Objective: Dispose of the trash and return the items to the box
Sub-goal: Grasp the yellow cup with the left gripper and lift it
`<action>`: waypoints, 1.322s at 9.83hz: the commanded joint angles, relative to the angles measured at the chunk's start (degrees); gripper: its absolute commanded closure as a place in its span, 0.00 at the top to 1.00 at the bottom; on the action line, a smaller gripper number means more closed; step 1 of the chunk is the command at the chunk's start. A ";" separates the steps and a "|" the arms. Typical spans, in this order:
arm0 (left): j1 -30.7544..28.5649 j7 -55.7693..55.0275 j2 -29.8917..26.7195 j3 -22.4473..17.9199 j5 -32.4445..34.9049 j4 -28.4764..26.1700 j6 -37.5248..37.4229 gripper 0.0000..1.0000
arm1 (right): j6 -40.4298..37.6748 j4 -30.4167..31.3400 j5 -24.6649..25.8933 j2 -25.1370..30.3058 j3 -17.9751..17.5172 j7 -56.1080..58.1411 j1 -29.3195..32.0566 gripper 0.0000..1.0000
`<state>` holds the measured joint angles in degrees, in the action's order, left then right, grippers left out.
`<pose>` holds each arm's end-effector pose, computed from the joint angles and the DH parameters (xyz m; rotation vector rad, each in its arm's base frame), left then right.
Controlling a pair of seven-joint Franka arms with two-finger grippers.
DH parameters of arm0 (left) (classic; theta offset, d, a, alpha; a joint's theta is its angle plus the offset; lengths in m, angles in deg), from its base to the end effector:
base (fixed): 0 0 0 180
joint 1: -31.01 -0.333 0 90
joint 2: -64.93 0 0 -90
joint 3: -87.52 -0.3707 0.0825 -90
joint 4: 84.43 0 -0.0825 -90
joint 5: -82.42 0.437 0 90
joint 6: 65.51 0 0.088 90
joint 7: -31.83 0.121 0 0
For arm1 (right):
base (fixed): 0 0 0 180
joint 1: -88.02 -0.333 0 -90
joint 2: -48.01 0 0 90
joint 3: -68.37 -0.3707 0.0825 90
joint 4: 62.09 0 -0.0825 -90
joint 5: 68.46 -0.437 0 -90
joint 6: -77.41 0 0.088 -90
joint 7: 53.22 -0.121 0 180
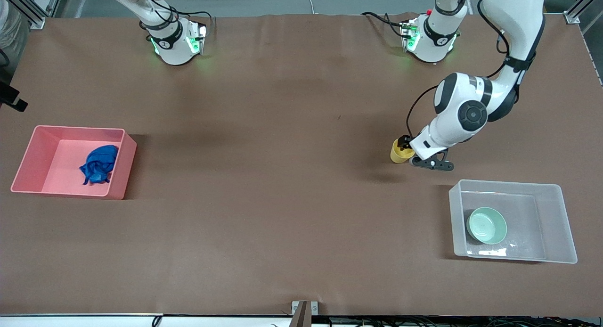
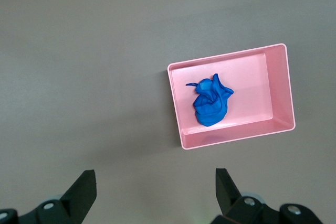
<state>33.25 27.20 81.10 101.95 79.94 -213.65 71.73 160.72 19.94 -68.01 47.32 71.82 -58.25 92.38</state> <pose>0.5448 -0.1660 0.2261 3.0511 -0.2622 -0.2303 0.5936 -0.0822 0.7198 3.1130 -0.3518 0.0158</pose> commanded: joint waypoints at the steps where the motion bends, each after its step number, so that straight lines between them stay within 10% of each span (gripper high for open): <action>1: 0.40 -0.91 2.99 0.16 1.26 0.03 0.75 0.17 | 0.53 1.03 0.25 0.78 -0.90 0.99 0.83 1.00; 6: -0.39 0.83 0.29 -0.71 1.17 5.10 -3.62 0.00 | 0.27 1.03 0.25 0.78 -0.90 0.90 0.74 1.00; 9: -0.92 9.09 1.76 -7.55 1.17 21.33 -17.94 0.00 | 0.27 1.03 0.25 0.78 -0.90 0.99 0.74 1.00; 13: -1.01 19.10 14.31 -18.63 -0.93 42.96 -19.55 0.00 | 0.27 1.03 0.25 0.78 -0.90 0.99 0.74 1.00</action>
<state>31.99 43.48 87.87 85.90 79.88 -178.72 53.78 160.73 20.11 -68.01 47.32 71.59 -57.93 92.38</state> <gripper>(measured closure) 0.965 0.000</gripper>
